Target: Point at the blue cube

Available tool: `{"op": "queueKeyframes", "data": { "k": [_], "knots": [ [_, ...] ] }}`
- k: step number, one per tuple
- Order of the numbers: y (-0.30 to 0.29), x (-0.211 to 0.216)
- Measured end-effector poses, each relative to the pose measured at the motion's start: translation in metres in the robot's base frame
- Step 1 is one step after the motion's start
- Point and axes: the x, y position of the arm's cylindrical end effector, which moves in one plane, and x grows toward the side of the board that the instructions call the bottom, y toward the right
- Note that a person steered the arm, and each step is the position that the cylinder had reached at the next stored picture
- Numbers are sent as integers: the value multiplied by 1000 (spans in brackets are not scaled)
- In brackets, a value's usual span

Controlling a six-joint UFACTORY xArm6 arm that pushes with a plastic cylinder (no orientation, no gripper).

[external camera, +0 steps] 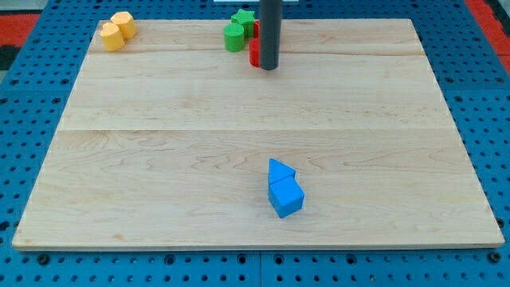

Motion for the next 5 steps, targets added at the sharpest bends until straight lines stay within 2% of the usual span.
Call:
{"op": "queueKeyframes", "data": {
  "k": [1,2,3,5],
  "knots": [
    [0,-11],
    [21,20],
    [59,81],
    [75,159]
  ]
}}
